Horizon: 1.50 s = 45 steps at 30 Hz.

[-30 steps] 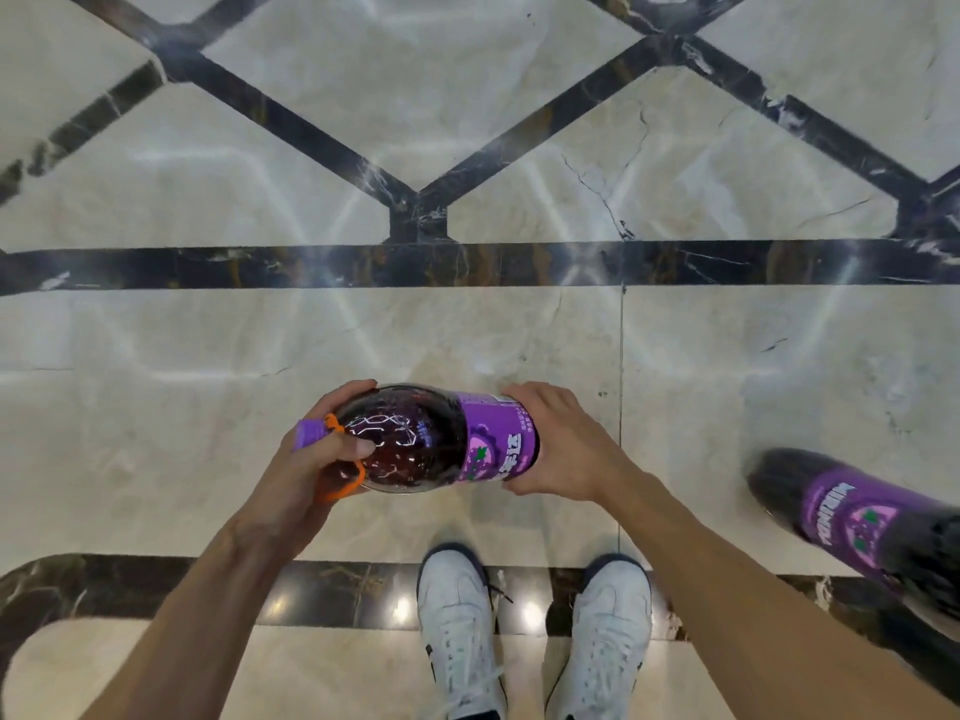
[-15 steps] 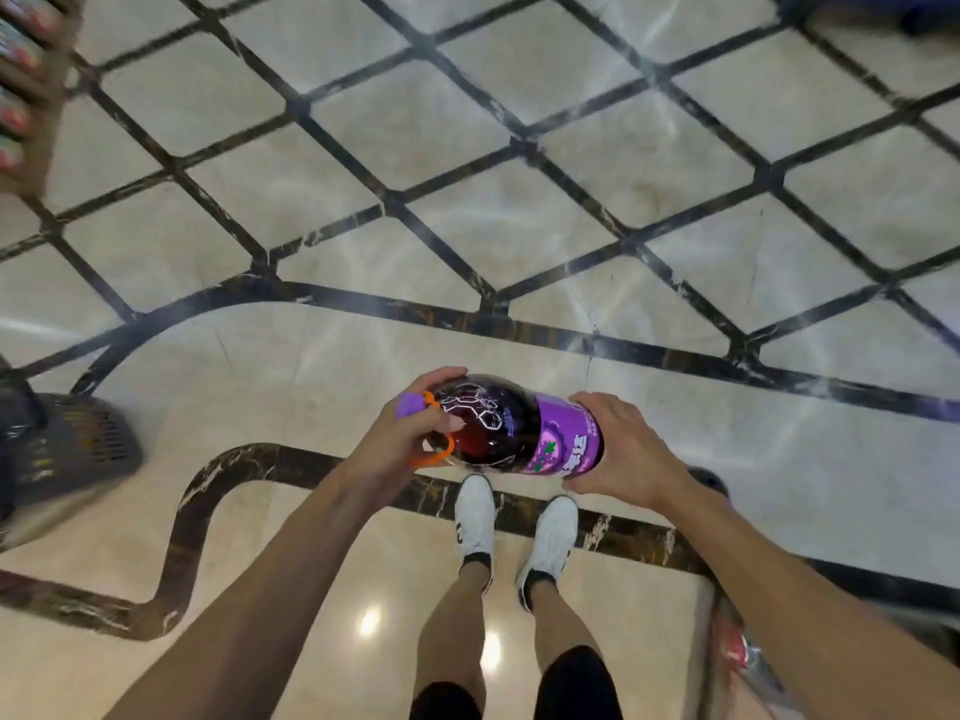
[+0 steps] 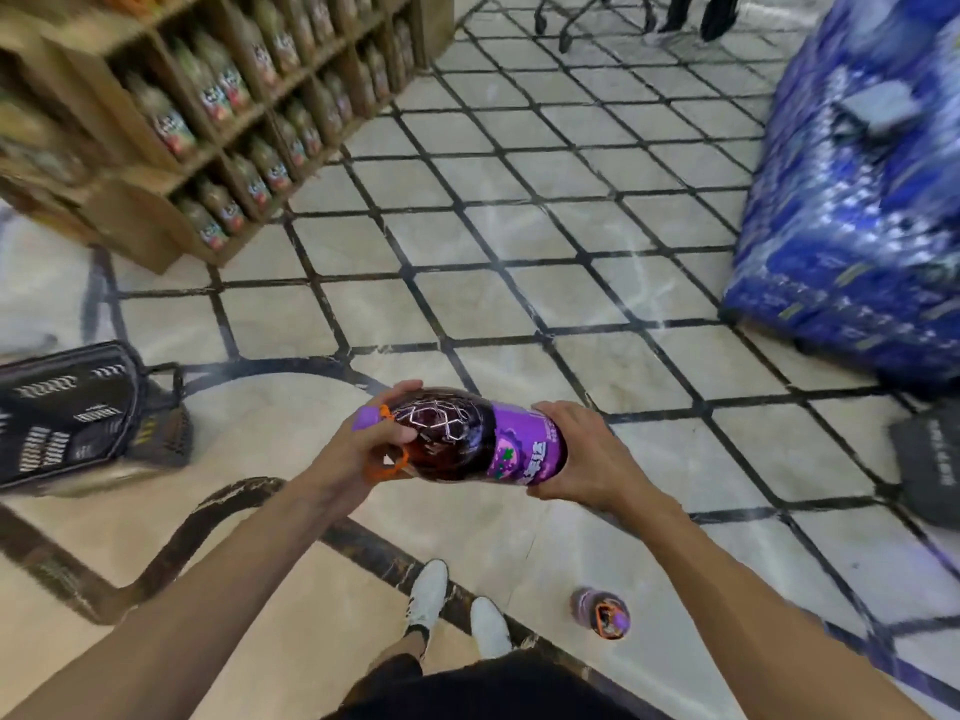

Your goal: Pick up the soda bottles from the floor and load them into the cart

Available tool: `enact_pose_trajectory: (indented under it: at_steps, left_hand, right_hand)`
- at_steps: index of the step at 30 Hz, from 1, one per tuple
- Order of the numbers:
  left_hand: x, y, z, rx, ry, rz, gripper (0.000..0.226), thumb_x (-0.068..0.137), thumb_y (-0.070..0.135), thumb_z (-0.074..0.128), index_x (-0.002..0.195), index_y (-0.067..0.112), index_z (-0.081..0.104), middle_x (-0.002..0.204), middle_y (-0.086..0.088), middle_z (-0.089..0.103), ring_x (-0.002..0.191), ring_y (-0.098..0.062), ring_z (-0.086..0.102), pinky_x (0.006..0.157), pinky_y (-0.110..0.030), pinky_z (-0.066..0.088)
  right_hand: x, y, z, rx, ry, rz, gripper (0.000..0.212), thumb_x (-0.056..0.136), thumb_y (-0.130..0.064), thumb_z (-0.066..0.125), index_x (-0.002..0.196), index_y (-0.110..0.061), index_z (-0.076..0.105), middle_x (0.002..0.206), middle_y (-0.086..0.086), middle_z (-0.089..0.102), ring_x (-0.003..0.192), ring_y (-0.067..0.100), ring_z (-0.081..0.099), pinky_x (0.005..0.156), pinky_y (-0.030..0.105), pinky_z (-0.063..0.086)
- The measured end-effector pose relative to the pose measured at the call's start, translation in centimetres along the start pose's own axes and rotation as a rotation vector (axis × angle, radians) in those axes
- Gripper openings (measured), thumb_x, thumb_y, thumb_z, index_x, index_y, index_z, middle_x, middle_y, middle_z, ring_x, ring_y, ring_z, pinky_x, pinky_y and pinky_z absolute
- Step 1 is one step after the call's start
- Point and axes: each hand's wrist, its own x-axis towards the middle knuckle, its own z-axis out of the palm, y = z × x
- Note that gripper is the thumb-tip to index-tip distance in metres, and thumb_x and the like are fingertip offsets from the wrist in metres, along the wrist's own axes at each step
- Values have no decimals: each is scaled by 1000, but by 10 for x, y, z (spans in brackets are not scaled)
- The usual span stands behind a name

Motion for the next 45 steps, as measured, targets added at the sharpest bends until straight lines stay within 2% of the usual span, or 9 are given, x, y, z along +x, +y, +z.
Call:
enact_pose_trajectory:
  at_steps: [3,8,12,15,20,25,35,40,45]
  left_hand:
    - [-40,4,-3,-33,63,81,79,57,21,80,134,25,61,142,-13,59,128,-42,57,101,-67,45]
    - [-115,4,-20,-120,272,205,69,54,20,79,122,30,70,135,-9,65,119,-35,62,95,-54,49]
    - [-189,-5,-45,-172,432,290,69,53,20,80,120,31,71,131,-6,68,115,-32,66,94,-54,50]
    - [-256,-22,-66,-192,573,335,73,52,25,80,124,34,69,134,0,66,116,-26,66,87,-46,56]
    - [-368,-59,-106,-262,812,426,71,55,26,79,125,35,67,130,2,68,122,-34,63,96,-57,53]
    - [-480,-101,-148,-293,987,493,66,64,19,78,127,37,65,134,0,66,123,-32,62,93,-56,56]
    - [-652,-190,-185,-440,1318,573,71,59,24,80,127,34,65,132,-2,67,122,-31,64,88,-55,56]
    - [-714,-232,-197,-538,1531,607,67,67,15,78,129,34,65,135,5,66,123,-28,64,95,-69,50]
    - [-763,-267,-211,-654,1698,636,70,60,22,82,127,37,66,133,0,66,123,-30,63,93,-58,57]
  right_hand:
    - [2,-25,-10,-23,-1,-112,102,51,-57,87,141,-41,41,133,-13,52,127,15,48,100,43,53]
    - [13,-82,-2,-54,-71,-303,98,51,-60,84,138,-44,43,131,-17,51,123,8,45,95,40,55]
    - [21,-147,21,-90,-156,-493,100,53,-58,86,141,-39,43,131,-14,50,121,8,45,94,33,53]
    - [20,-209,51,-122,-239,-655,100,53,-62,84,141,-41,43,130,-18,49,123,9,47,94,36,55]
    - [3,-325,115,-165,-385,-890,98,54,-65,83,141,-44,43,133,-20,51,125,8,48,96,34,54]
    - [-39,-432,196,-203,-519,-1061,102,51,-62,86,141,-44,42,133,-21,49,125,8,45,96,34,53]
    - [-144,-592,344,-281,-723,-1379,108,48,-62,86,144,-39,43,128,-21,45,122,13,48,96,38,52]
    - [-187,-670,430,-345,-871,-1531,104,45,-66,89,138,-39,50,124,-16,57,115,12,55,93,41,56]
    - [-237,-739,509,-336,-1016,-1681,89,45,-61,92,124,-43,55,113,-20,60,105,7,59,80,37,60]
